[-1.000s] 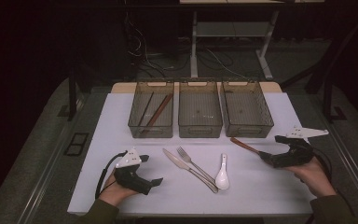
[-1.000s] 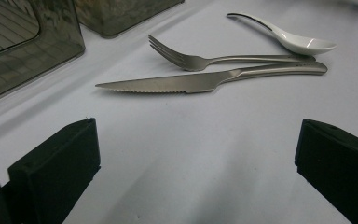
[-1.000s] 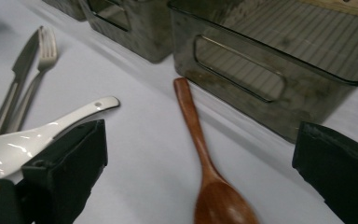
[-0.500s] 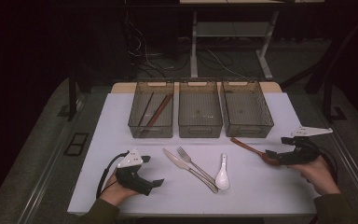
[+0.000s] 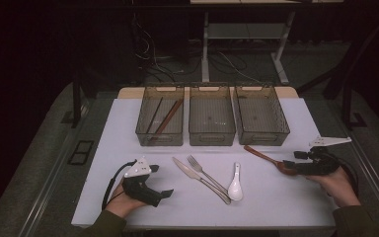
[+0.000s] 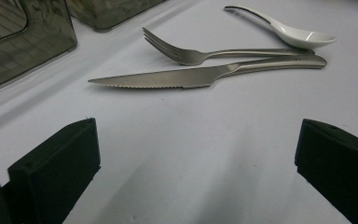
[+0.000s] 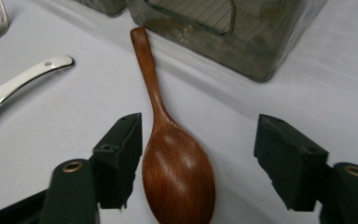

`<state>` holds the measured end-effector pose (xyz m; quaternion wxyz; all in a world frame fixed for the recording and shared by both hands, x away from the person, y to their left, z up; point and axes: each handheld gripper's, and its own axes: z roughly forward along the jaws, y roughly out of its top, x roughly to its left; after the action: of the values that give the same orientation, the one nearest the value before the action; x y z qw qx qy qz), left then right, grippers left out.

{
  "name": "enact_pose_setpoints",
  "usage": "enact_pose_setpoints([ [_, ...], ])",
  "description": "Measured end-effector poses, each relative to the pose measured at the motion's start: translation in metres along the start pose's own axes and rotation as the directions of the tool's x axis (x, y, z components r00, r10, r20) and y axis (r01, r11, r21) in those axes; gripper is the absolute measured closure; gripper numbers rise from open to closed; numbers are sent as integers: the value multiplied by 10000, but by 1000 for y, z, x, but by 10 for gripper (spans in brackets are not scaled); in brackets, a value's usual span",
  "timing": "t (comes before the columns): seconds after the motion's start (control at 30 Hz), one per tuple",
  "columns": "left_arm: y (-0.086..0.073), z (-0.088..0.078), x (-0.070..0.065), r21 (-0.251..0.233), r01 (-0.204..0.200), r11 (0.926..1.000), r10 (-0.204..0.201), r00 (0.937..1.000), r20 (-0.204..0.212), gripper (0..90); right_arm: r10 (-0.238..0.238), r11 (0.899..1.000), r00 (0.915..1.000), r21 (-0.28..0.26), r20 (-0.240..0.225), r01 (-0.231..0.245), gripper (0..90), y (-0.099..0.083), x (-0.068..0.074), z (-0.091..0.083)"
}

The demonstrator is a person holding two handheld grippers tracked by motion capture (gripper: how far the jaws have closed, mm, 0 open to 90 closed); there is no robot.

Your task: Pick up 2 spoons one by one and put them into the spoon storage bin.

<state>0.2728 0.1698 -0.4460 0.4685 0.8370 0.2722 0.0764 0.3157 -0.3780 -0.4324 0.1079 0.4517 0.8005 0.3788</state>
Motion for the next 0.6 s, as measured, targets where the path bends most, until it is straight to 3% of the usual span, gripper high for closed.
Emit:
enact_pose_setpoints([
  [0.3,0,0,0,4,1,10000,-1,10000,5,0,27,9990,9998,441,-218,-17,471,-3,-1,3],
  [0.6,0,1,-1,59,4,10000,-4,10000,-6,0,-74,9974,9994,710,-327,97,499,-4,0,6],
])
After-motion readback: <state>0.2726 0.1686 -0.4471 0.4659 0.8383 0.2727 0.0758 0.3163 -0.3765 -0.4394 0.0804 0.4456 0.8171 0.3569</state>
